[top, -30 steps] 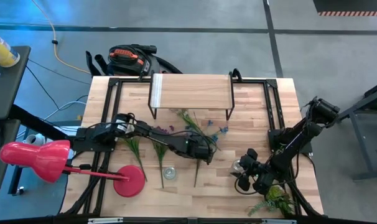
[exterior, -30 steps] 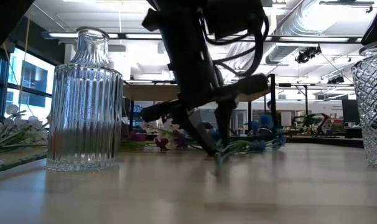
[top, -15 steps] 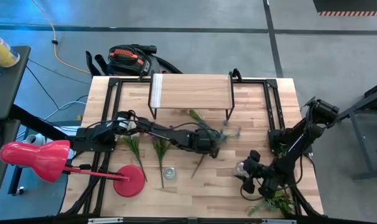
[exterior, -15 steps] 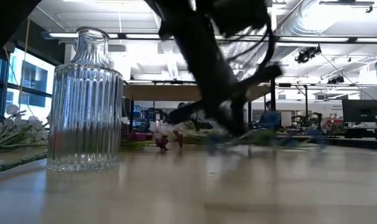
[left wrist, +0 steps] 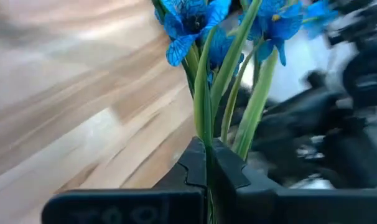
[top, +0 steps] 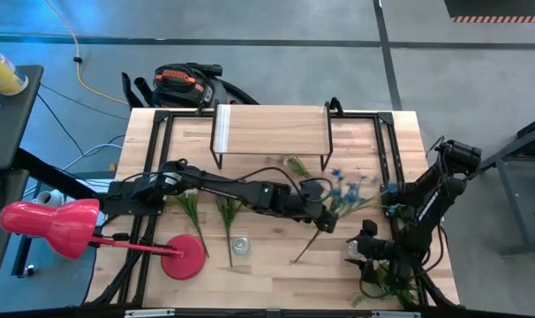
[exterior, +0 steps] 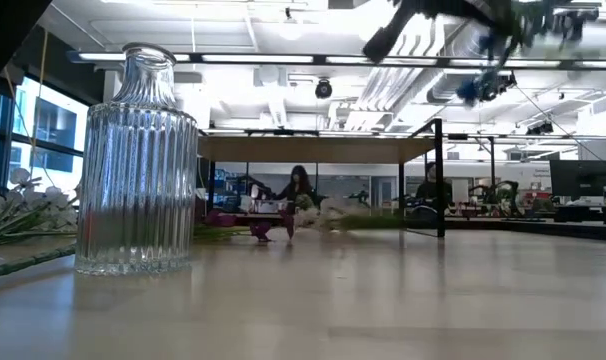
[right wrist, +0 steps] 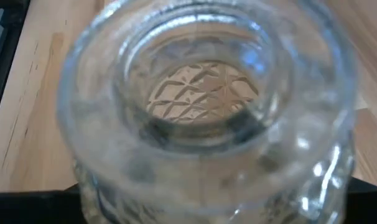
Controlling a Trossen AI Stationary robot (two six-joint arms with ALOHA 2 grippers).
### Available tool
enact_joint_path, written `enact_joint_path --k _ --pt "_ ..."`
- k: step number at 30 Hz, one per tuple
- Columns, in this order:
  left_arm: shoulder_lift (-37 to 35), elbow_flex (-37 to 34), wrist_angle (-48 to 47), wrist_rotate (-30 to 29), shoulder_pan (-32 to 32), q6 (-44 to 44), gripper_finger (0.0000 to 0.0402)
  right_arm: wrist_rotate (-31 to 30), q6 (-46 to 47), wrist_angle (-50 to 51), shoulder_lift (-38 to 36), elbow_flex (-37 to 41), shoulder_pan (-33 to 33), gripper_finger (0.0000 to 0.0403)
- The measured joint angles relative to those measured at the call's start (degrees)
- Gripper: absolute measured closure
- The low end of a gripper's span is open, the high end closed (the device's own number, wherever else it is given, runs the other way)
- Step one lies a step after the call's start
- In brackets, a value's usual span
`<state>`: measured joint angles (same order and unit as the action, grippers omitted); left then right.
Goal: Pick and place flowers into a vace then onto a shelf
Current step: Put the blue flowers into the right transparent vase
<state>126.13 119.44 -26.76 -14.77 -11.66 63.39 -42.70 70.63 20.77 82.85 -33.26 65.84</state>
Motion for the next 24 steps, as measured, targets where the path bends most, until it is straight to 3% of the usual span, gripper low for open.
enact_joint_path --k 5,14,24 --pt "-0.04 4.53 0.86 -4.85 -0.06 -7.56 0.0368 -0.53 -0.12 0.08 0.00 0.00 0.29 0.0139" --pt "-0.13 5.11 19.72 -13.26 -3.12 -29.23 0.0368 -5.99 -4.88 -3.99 0.00 0.00 -1.86 0.0139" --pt "-0.13 5.09 15.78 -17.36 -4.36 -28.80 0.0364 1.30 -11.98 -5.57 0.00 0.45 -6.55 0.0129"
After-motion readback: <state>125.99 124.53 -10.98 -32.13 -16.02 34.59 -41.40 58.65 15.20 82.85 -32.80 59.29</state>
